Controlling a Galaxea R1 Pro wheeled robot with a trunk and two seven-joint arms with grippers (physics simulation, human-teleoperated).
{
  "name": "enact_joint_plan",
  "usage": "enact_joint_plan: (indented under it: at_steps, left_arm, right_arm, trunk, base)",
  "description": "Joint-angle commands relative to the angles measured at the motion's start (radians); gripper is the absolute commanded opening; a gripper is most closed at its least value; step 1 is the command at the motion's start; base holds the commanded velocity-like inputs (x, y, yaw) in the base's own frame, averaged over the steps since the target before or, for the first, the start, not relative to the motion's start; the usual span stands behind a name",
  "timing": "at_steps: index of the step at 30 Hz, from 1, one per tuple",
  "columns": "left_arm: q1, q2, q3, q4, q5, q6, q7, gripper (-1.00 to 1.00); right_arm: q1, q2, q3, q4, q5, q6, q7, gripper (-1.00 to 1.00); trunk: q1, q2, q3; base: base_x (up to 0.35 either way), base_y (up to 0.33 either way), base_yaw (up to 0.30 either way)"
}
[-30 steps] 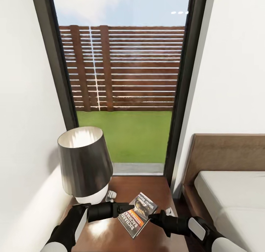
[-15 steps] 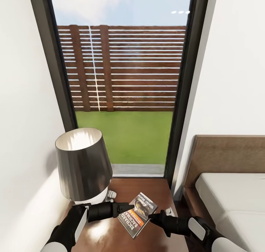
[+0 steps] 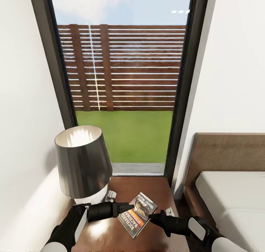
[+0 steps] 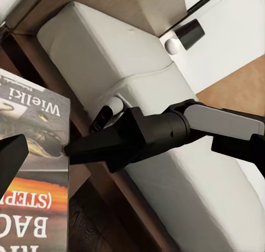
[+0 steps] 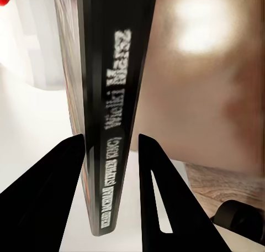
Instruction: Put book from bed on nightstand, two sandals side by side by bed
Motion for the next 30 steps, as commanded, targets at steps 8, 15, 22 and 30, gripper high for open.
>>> enact_joint_plan:
  at_steps: [8, 15, 22, 30]
  left_arm:
    - [-0.001, -0.001, 0.004, 0.000, -0.003, 0.010, -0.005, 1.00]
    - [-0.001, -0.001, 0.004, 0.000, -0.003, 0.010, -0.005, 1.00]
    - [-0.001, -0.001, 0.004, 0.000, -0.003, 0.010, -0.005, 1.00]
    - [-0.001, -0.001, 0.004, 0.000, -0.004, 0.010, -0.005, 1.00]
  right_arm:
    - [-0.001, -0.001, 0.003, 0.000, -0.004, 0.004, 0.003, -1.00]
    - [-0.001, -0.001, 0.003, 0.000, -0.004, 0.004, 0.003, -1.00]
    - [-0.001, -0.001, 0.003, -0.001, -0.004, 0.004, 0.003, -1.00]
    - [-0.001, -0.001, 0.003, -0.001, -0.004, 0.004, 0.003, -1.00]
  trunk:
    - [0.023, -0.043, -0.020]
    - [0.027, -0.050, -0.023]
    - [0.054, -0.099, -0.045]
    - [0.061, -0.113, -0.051]
  base:
    - [0.000, 0.000, 0.000]
    - [0.000, 0.000, 0.000]
    - [0.000, 0.000, 0.000]
    - [0.000, 0.000, 0.000]
